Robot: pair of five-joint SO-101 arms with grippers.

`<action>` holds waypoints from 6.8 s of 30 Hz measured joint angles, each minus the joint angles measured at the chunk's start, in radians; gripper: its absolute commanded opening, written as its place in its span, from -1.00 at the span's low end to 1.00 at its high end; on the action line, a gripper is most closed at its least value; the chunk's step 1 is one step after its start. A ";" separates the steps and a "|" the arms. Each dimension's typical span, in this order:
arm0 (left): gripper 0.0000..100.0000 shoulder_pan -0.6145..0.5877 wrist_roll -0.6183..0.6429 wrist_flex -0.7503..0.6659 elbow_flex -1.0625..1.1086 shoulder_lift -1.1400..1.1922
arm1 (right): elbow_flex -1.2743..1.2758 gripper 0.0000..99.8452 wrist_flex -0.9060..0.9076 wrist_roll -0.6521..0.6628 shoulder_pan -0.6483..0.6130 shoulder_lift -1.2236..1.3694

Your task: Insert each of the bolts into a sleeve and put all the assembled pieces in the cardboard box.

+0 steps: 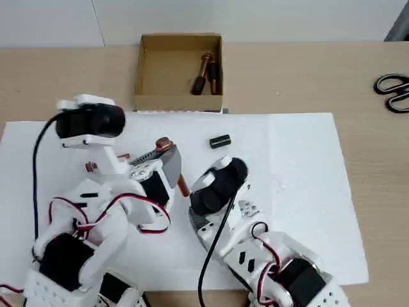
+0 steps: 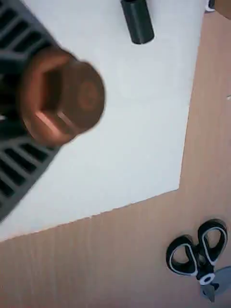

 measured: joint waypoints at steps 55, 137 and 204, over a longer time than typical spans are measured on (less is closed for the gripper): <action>-0.76 0.247 -0.235 0.054 0.224 -0.012 | 0.006 -0.99 -0.025 -0.002 0.029 0.003; -0.99 -0.405 -0.677 -0.427 0.864 -0.002 | 0.012 -0.99 -0.559 0.000 0.396 0.468; -0.99 -0.405 -0.677 -0.427 0.864 -0.002 | -2.679 -0.64 0.178 0.051 0.382 2.562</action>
